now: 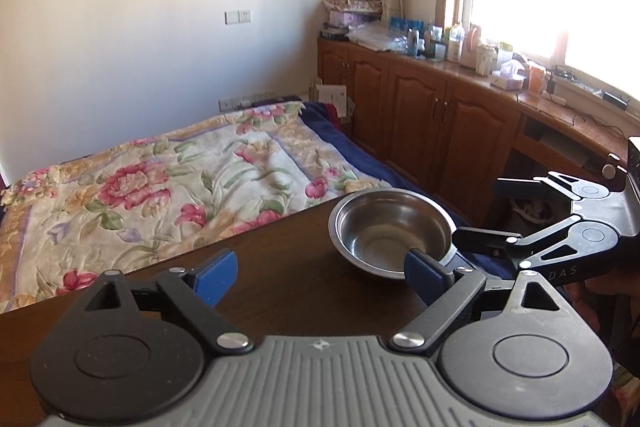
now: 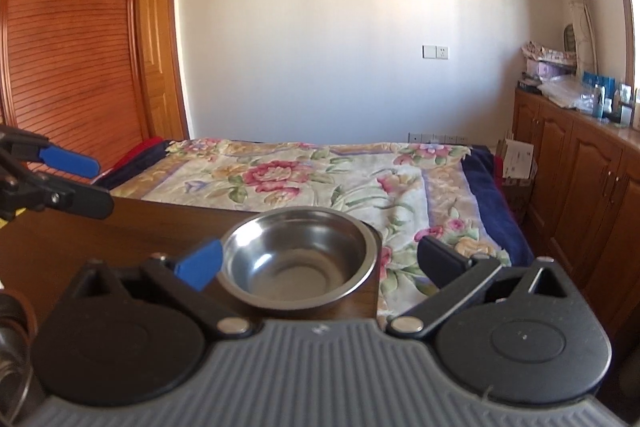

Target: Organize plates and bowls

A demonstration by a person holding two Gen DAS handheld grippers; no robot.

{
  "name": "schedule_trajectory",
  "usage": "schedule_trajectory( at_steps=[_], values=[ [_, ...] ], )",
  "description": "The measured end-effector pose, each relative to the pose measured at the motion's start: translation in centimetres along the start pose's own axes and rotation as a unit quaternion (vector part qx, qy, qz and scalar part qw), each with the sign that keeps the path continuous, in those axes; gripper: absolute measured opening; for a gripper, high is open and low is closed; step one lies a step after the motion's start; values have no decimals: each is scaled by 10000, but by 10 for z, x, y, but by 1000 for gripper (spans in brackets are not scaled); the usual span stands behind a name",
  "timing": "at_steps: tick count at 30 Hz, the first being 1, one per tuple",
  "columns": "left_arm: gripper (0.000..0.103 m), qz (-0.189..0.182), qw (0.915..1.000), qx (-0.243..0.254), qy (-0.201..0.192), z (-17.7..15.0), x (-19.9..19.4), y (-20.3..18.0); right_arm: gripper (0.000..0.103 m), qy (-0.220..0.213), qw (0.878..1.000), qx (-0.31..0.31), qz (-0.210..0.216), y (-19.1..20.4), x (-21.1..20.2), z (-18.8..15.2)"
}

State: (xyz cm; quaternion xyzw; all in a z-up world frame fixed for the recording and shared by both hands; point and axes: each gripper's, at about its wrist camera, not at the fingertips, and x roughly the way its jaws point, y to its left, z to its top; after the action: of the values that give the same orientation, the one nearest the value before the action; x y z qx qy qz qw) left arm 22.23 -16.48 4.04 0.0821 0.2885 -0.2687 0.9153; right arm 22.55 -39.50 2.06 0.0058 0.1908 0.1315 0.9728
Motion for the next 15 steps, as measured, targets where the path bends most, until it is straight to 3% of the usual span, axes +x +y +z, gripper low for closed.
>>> schedule_trajectory(
  at_steps=[2,4,6,9,15],
  values=[
    [89,-54,9999,-2,103,3,10,2,103,34,10000,73,46,-5,4,0],
    [79,-106,9997,13,212,4,19,2,102,71,9999,141,60,-10,8,-2],
    [72,-119,9994,88,321,5,29,1,89,127,9996,229,92,-14,12,-3],
    [61,-138,9987,165,452,9,44,-2,84,218,9989,394,132,-19,18,-5],
    [60,-220,9971,249,681,12,68,-7,75,332,9979,522,201,-23,25,-11]
  ],
)
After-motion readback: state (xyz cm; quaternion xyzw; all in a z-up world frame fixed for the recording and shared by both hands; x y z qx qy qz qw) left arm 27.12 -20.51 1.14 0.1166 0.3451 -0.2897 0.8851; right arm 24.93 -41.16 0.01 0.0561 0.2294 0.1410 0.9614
